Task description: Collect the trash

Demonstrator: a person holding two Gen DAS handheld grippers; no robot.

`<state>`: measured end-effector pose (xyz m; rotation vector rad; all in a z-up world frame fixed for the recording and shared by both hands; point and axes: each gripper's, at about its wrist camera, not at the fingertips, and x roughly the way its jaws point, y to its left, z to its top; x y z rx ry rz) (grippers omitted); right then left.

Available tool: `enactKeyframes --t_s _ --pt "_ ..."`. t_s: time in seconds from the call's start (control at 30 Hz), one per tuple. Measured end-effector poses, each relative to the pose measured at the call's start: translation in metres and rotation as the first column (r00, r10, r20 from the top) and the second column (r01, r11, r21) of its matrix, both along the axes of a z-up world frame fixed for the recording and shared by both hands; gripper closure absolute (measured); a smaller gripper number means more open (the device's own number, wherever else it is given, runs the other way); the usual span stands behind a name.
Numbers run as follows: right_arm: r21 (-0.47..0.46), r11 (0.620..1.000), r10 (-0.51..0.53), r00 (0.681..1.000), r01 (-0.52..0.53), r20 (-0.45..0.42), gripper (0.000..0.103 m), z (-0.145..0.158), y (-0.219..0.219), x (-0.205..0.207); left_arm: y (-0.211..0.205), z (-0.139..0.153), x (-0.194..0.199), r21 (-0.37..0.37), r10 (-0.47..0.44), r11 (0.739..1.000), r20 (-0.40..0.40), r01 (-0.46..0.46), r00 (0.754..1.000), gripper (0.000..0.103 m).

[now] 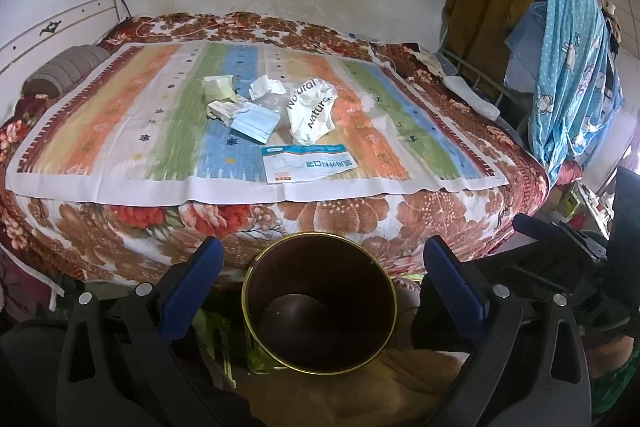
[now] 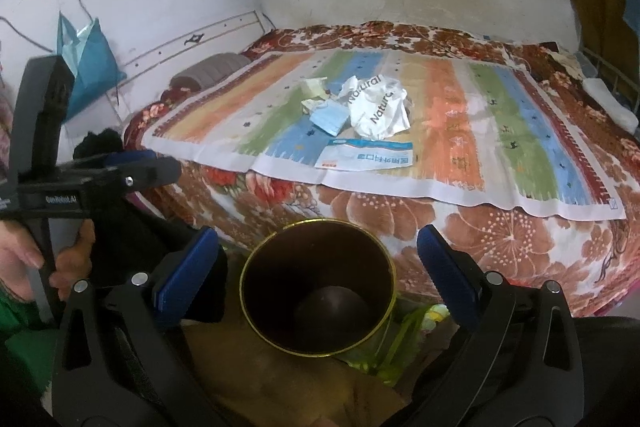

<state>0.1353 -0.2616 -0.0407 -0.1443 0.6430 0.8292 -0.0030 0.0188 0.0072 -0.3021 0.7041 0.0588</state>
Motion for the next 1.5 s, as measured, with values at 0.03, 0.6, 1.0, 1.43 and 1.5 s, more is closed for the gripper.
enactKeyframes --t_s 0.03,0.6,1.0,1.43,1.5 --pt "0.000 1.000 0.000 1.000 0.000 0.001 0.009 0.000 -0.001 0.000 0.000 0.000 0.000 -0.001 0.000 1.000 -0.001 0.000 1.000 0.006" --pt "0.028 0.999 -0.015 0.998 0.016 -0.057 0.009 -0.007 -0.003 0.017 0.001 -0.003 -0.002 0.009 -0.003 1.000 -0.005 0.003 1.000 0.006" --pt "0.019 1.000 -0.021 0.998 0.022 -0.061 0.009 -0.011 0.000 0.020 0.005 -0.008 -0.002 -0.004 0.008 1.000 -0.017 -0.008 1.000 0.006" --pt "0.014 1.000 -0.001 0.991 0.003 -0.132 0.009 0.000 0.007 0.039 0.006 0.014 0.023 0.087 -0.003 0.996 -0.029 0.006 1.000 0.006" --pt "0.013 1.000 0.005 0.992 -0.003 -0.127 0.009 0.005 0.009 0.040 0.013 0.016 0.029 0.060 -0.003 0.998 -0.040 0.006 0.999 0.006"
